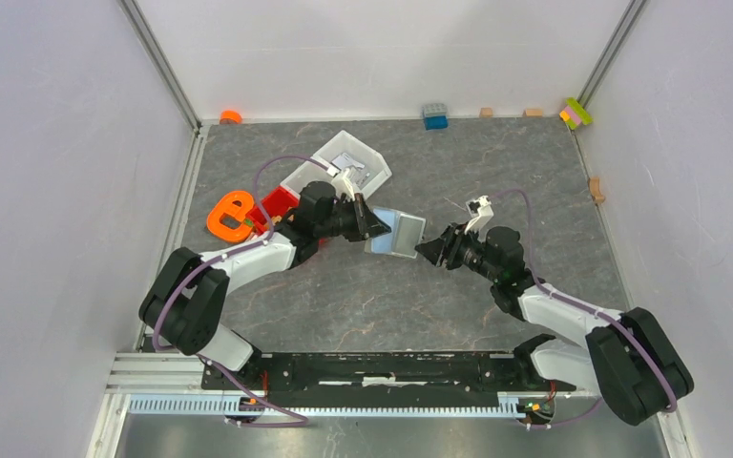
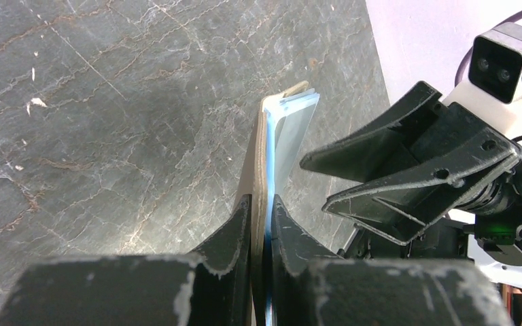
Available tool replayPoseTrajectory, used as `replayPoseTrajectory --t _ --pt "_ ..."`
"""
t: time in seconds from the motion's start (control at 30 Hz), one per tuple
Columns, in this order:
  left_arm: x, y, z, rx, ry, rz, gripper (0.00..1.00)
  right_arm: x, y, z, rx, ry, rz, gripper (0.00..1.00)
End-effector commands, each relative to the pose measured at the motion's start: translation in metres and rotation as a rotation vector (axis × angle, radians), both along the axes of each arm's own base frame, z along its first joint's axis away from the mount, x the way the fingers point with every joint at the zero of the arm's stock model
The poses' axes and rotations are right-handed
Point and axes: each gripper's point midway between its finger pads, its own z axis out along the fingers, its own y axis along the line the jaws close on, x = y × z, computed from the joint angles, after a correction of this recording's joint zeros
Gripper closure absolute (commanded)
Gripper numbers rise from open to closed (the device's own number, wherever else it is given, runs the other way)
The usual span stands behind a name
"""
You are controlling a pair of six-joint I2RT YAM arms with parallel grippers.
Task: Take the credit cards out of the card holder
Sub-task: Remove the credit card from the card holder.
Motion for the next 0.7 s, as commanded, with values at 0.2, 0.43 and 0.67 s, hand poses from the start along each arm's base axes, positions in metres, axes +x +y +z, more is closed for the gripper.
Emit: replayPoseTrajectory --t 0.2,0.43,0.67 --pt "-0.007 -0.01 0.052 -0.165 -0.107 -0.074 0.98 0.012 -0.029 0.018 -0.021 -0.094 -0.171 0.12" --pt "-0.015 -0.011 0.068 -0.244 -0.136 -0.11 0.97 0.002 -0.018 0.032 0.067 -0.144 -0.097 0.03" --pt "-0.018 -0.019 0.068 -0.289 -0.104 -0.155 0.97 -0.019 0.002 0.058 0.209 -0.231 0.058 0.26"
